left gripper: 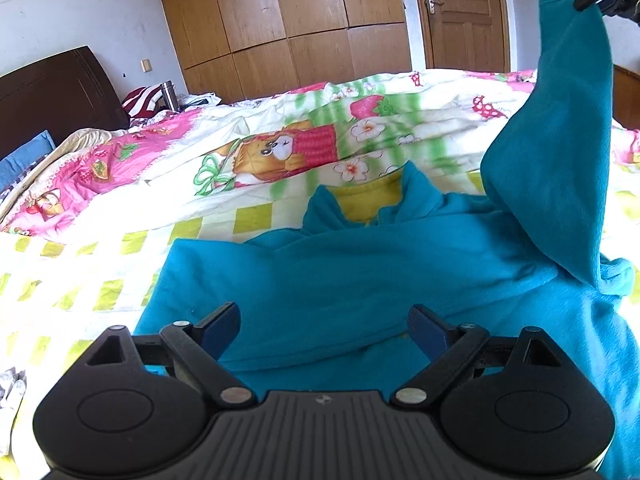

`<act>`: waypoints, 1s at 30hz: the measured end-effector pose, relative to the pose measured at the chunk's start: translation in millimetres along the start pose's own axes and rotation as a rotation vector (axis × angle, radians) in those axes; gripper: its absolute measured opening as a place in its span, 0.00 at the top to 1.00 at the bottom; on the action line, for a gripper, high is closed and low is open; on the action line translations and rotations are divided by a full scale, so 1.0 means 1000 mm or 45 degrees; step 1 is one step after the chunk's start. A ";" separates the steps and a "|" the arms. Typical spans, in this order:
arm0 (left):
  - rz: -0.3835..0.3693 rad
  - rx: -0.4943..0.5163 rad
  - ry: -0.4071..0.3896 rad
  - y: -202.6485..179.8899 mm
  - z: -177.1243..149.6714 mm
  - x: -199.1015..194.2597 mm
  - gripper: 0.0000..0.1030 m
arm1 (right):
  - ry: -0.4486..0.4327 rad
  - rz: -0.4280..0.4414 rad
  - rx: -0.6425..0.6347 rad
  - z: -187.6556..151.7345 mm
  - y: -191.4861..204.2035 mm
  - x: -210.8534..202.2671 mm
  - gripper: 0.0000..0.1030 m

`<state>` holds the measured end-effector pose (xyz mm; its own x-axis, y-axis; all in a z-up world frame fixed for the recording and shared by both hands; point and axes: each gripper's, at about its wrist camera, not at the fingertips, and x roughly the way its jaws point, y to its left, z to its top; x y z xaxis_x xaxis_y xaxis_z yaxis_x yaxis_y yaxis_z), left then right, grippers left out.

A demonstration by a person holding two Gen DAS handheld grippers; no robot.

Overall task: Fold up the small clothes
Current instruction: 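Lift the other sleeve with the right tool and carry it across the body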

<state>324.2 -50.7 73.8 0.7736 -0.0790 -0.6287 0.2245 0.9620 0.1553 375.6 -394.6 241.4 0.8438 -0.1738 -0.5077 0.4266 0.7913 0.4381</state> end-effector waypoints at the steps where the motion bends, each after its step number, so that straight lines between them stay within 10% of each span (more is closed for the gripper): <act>1: -0.020 -0.001 -0.008 -0.006 0.005 -0.002 0.00 | -0.030 -0.023 -0.010 0.009 -0.003 -0.009 0.89; 10: -0.194 0.070 -0.067 -0.069 0.040 -0.016 0.00 | -0.202 -0.198 0.014 0.059 -0.059 -0.051 0.89; 21: -0.193 0.274 -0.052 -0.189 0.061 0.066 0.00 | -0.223 -0.350 0.138 0.075 -0.148 -0.053 0.89; 30: -0.232 0.416 0.116 -0.254 0.050 0.101 0.05 | -0.166 -0.330 0.141 0.064 -0.164 -0.049 0.89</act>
<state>375.3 -316.3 8.7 0.6509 -0.2033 -0.7314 0.5420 0.7991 0.2602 284.6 -553.6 241.8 0.7340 -0.4407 -0.5167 0.6597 0.6433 0.3885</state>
